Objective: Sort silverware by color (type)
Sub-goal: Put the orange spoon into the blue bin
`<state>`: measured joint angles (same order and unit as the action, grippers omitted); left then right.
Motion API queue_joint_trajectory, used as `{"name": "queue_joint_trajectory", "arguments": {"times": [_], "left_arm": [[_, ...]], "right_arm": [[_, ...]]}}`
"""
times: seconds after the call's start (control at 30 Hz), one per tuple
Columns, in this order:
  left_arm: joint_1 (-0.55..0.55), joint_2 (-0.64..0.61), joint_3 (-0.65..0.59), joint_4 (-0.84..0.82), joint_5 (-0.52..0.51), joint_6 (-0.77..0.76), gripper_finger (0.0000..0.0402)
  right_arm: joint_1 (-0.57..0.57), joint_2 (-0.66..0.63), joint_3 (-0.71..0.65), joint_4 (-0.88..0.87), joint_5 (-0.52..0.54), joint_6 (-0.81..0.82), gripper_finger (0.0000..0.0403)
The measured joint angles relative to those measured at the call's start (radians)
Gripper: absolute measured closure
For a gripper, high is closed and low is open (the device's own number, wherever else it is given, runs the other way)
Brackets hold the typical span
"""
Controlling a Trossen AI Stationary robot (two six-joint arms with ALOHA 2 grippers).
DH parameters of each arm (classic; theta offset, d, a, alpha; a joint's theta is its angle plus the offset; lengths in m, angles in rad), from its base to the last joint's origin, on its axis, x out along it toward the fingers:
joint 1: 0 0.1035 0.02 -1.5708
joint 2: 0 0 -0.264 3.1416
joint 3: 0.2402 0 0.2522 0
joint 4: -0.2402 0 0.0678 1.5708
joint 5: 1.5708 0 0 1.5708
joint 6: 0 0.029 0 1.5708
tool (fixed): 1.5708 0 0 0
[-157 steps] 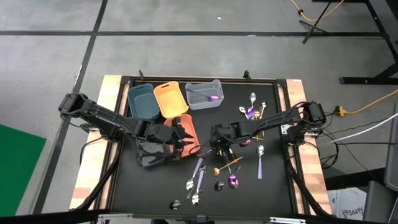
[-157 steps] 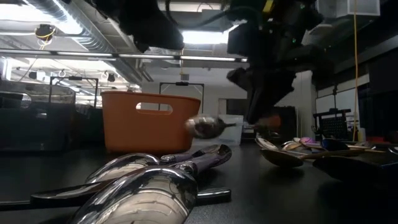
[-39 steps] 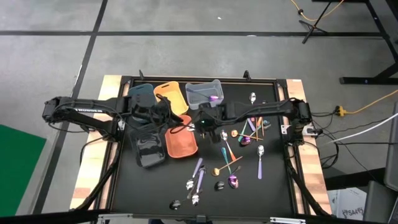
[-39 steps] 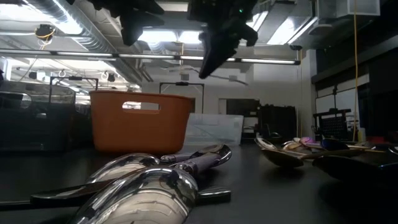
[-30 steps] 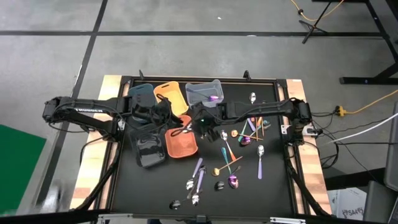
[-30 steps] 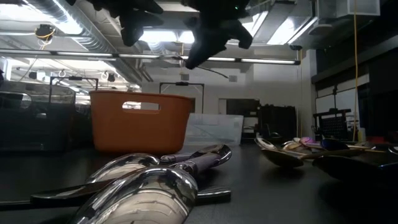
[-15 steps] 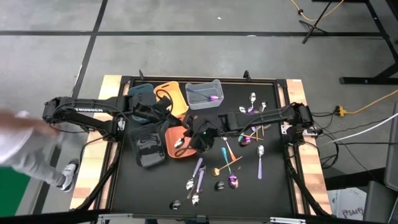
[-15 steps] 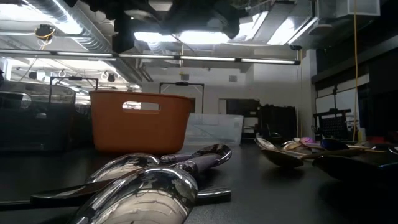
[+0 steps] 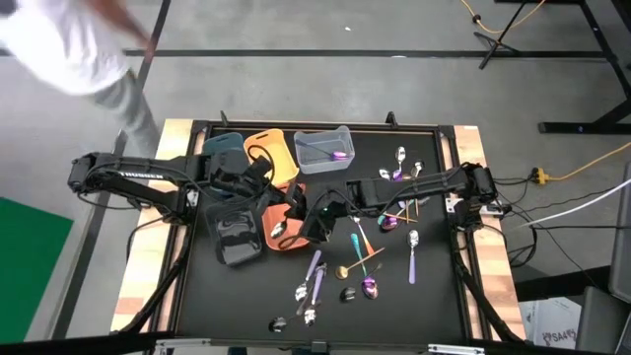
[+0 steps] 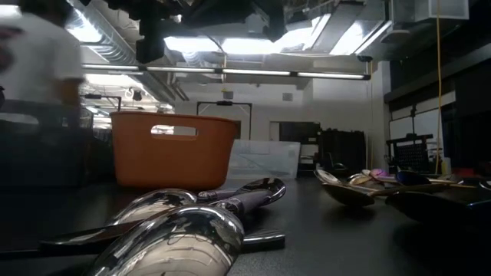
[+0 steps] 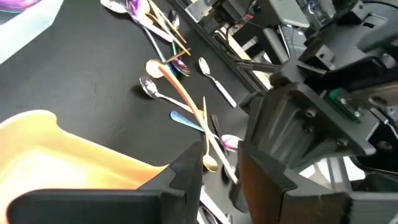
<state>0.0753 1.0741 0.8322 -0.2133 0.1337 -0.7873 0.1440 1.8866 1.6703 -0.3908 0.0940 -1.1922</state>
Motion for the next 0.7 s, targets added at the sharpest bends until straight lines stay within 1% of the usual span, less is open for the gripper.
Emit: {"name": "queue_joint_trajectory", "arguments": {"times": [0.13, 0.27, 0.53, 0.7], "left_arm": [[0.000, 0.000, 0.000, -0.001, 0.004, -0.042, 0.0305], [0.000, 0.000, 0.000, -0.001, 0.005, -0.053, 0.0305], [0.000, 0.000, 0.000, -0.001, 0.009, -0.107, 0.0305], [0.000, 0.000, 0.000, -0.001, 0.042, -0.131, 0.0305]], "right_arm": [[0.001, 0.000, 0.000, 0.008, -0.001, -0.021, 0.0403], [0.000, 0.000, 0.000, 0.051, -0.001, -0.026, 0.0403], [0.000, 0.000, 0.000, 0.080, -0.009, -0.116, 0.0403], [0.000, 0.000, 0.000, 0.088, -0.010, -0.175, 0.0403]]}}
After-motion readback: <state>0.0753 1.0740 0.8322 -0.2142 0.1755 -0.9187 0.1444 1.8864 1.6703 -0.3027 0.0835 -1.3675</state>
